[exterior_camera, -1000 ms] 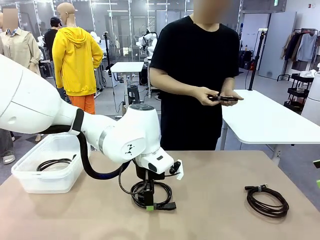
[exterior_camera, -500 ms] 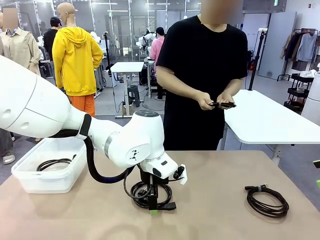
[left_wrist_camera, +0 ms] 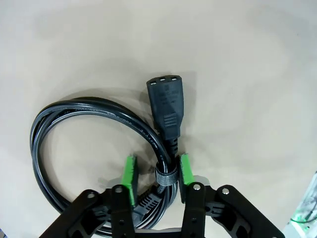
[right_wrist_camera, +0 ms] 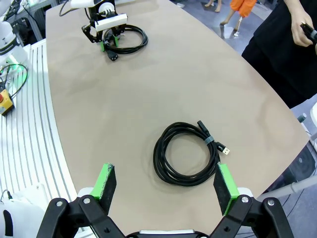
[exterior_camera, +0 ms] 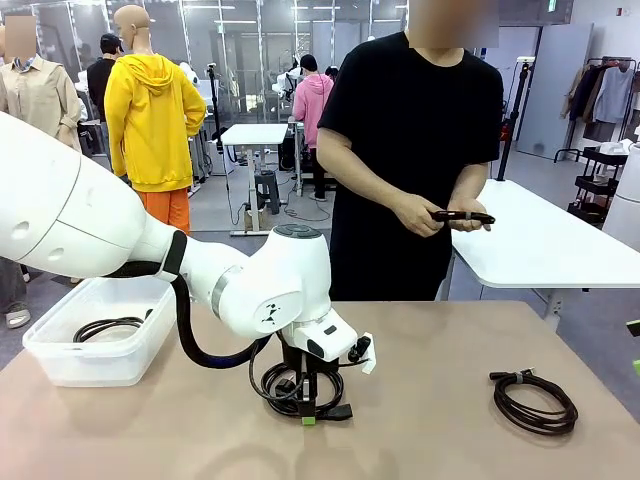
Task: Organize and store the cables.
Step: Place the Power Cable into the Organizing box.
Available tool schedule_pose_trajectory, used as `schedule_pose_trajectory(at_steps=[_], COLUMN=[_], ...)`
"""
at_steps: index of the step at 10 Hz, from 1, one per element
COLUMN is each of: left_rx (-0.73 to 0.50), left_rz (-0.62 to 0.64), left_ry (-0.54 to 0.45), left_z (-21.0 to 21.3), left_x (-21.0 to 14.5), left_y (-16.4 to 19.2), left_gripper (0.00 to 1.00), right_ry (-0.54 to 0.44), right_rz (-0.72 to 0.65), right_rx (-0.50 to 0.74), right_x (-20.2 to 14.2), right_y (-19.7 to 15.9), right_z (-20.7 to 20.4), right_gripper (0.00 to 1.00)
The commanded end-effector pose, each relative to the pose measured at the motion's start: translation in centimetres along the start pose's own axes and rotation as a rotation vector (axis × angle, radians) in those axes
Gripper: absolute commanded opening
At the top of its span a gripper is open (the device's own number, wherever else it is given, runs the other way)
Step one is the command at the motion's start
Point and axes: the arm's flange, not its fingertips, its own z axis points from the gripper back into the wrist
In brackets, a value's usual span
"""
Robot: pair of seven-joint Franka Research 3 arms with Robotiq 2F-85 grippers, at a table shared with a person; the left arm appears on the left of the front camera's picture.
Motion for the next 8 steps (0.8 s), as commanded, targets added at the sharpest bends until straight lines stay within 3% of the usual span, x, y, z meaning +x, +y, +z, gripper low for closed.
schedule_pose_trajectory(at_steps=[1,4,7,8], left_rx=[0.010,0.032,0.096,0.119], left_rz=[0.003,-0.001,-0.096,-0.138], left_ry=[-0.003,-0.023,-0.025,0.004], left_z=[0.0,1.9,8.9,11.1], left_x=[0.5,-0.1,-1.9,-2.4], left_y=[0.0,-0.5,-1.8,-2.1], left_gripper=[0.03,0.00,0.00,0.07], right_ry=[-0.009,-0.009,-0.009,-0.009], right_rz=[-0.015,-0.015,-0.015,-0.015], right_rx=[0.000,0.000,0.000,0.000], right_x=[0.2,0.2,0.2,0.2], right_y=[-0.1,-0.1,-0.1,-0.1], right_z=[0.0,0.0,0.0,0.0], right_gripper=[1.00,1.00,1.00,1.00])
